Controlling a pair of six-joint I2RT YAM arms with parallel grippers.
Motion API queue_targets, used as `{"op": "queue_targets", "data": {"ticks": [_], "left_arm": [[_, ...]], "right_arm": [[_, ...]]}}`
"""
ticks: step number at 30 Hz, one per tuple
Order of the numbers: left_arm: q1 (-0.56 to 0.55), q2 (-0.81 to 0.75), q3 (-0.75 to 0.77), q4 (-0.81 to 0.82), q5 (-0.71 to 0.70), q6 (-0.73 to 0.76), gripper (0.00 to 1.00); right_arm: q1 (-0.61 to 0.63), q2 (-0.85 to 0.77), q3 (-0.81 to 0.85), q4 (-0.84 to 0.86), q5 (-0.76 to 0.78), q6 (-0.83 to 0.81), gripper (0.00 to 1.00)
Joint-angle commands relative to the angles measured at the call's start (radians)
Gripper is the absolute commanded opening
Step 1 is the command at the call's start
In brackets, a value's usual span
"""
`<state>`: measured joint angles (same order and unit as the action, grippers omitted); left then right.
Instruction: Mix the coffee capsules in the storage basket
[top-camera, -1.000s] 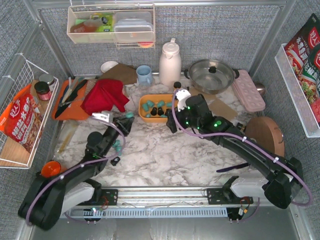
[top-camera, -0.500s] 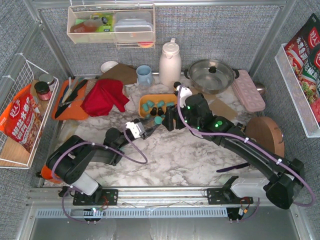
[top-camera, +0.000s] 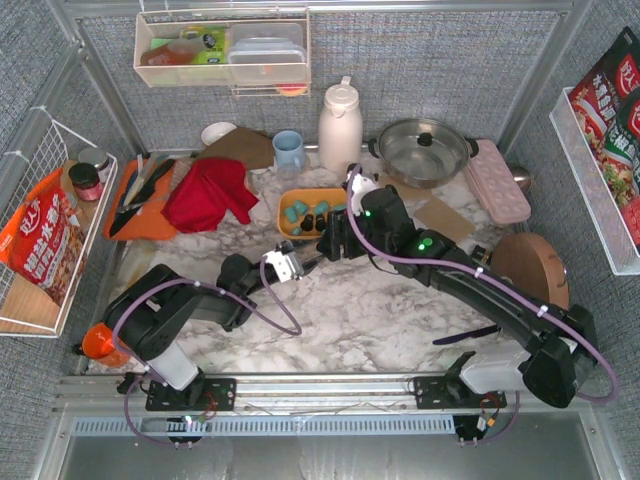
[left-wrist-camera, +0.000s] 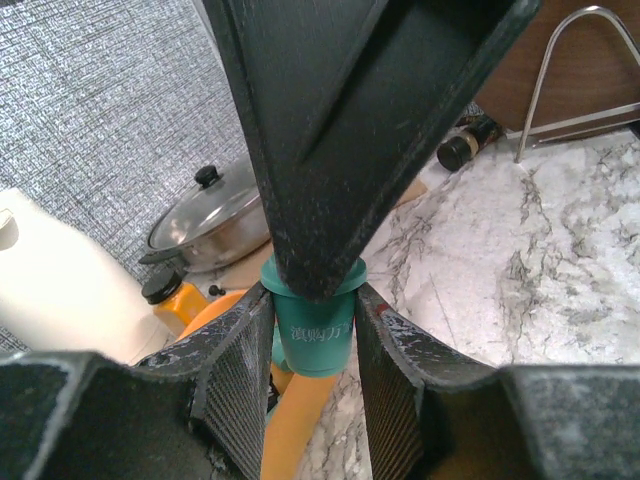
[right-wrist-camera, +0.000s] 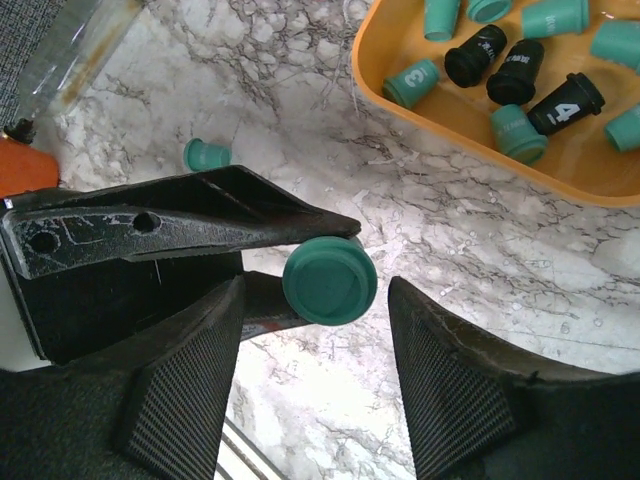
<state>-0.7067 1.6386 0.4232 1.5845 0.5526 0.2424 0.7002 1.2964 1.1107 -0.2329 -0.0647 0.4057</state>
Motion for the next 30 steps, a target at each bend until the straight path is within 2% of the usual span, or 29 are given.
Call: {"op": "queue_targets", "data": {"ticks": [1, 9, 17, 19, 24, 27, 30], "left_arm": [[-0.007, 0.01, 0.016, 0.033, 0.014, 0.009, 0.44], [-0.017, 0.026, 0.038, 0.032, 0.02, 0.008, 0.43], [-0.02, 0.029, 0.045, 0.022, 0.022, 0.008, 0.47], [-0.021, 0.029, 0.046, 0.018, 0.022, 0.008, 0.52], [-0.022, 0.025, 0.041, 0.01, 0.018, 0.009, 0.77], [-0.023, 0.017, 0.031, 0.009, 0.008, 0.011, 0.98], [-0.022, 0.002, 0.001, 0.018, -0.034, 0.011, 0.99]], "right_arm": [[0.001, 0.016, 0.002, 0.019, -0.024, 0.015, 0.63], [0.002, 0.052, 0.004, 0.003, -0.023, 0.006, 0.57], [0.002, 0.052, 0.0, 0.003, 0.006, -0.007, 0.39], [0.002, 0.052, 0.0, 0.003, 0.007, -0.007, 0.36], [0.002, 0.047, 0.0, 0.003, 0.015, -0.008, 0.3], [0.001, 0.046, 0.003, 0.0, 0.028, -0.011, 0.29], [0.001, 0.047, 0.007, -0.003, 0.071, -0.022, 0.29]]}}
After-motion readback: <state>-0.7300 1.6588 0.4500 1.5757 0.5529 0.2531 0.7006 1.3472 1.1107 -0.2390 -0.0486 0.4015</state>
